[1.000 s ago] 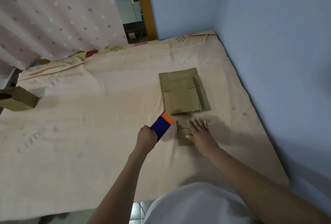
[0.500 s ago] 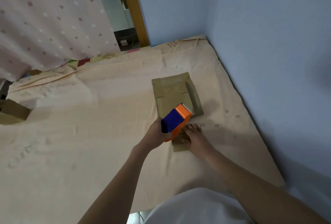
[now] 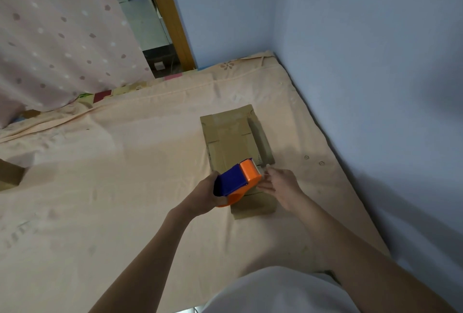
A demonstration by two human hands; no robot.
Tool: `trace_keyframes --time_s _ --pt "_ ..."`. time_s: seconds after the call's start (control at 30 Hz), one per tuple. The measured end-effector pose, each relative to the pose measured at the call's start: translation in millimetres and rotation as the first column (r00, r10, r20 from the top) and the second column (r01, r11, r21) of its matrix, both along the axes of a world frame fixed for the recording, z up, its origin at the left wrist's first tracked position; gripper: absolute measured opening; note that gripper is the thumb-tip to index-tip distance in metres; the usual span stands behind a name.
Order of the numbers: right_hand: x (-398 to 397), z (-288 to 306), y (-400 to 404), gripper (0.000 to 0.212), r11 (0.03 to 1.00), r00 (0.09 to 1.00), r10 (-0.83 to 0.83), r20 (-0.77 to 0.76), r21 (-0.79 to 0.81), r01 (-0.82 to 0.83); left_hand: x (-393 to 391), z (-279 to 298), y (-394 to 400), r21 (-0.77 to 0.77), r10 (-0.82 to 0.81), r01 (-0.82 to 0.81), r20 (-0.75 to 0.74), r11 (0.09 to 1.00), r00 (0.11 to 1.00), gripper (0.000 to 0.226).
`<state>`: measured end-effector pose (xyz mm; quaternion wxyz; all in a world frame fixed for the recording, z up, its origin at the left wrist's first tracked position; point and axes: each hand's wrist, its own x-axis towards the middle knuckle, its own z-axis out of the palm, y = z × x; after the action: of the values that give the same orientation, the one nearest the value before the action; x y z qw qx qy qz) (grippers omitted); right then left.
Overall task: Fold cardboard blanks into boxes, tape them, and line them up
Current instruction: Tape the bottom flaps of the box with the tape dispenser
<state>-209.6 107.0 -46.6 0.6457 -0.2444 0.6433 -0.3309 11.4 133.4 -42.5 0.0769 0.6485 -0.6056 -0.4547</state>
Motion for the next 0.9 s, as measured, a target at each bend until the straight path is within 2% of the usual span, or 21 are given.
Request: trace_keyframes --time_s 0.07,0.17,0.27,0.43,0.6,0.73,0.8,0.9 --pt "-2 5 -1 0.020 0.995 0.995 0.061 0.075 0.080 -0.067 -2 1 -1 0.000 -0.019 0.019 0.001 1.000 1.000 0.062" --pt "-6 7 1 0.014 0.995 0.988 0.045 0.148 0.086 -0.059 -4 3 -1 -0.016 -0.041 0.041 0.005 0.999 0.999 0.059" --pt "-6 7 2 0.009 0.996 0.998 0.044 0.046 0.071 -0.047 -4 5 -1 -0.033 -0.044 0.044 0.003 0.998 0.999 0.059" --pt "-9 5 0 0.010 0.999 0.999 0.033 -0.042 0.031 -0.031 0 12 6 -0.165 -0.073 0.059 -0.079 0.985 0.994 0.083" --pt "-11 -4 -4 0.009 0.996 0.991 0.016 -0.135 0.085 -0.005 10 9 10 -0.271 -0.200 0.192 -0.003 0.943 0.980 0.070" --pt "-9 -8 -1 0.008 0.992 0.989 0.027 -0.144 0.125 -0.009 13 7 7 -0.312 -0.275 0.292 0.096 0.904 0.957 0.071" --pt "-9 -6 1 0.007 0.990 0.989 0.046 -0.143 0.139 -0.026 13 6 6 -0.310 -0.261 0.274 0.084 0.910 0.962 0.071" --pt "-11 -5 6 0.008 0.987 0.995 0.082 -0.061 0.146 -0.072 13 3 3 -0.303 -0.218 0.224 0.054 0.926 0.974 0.071"
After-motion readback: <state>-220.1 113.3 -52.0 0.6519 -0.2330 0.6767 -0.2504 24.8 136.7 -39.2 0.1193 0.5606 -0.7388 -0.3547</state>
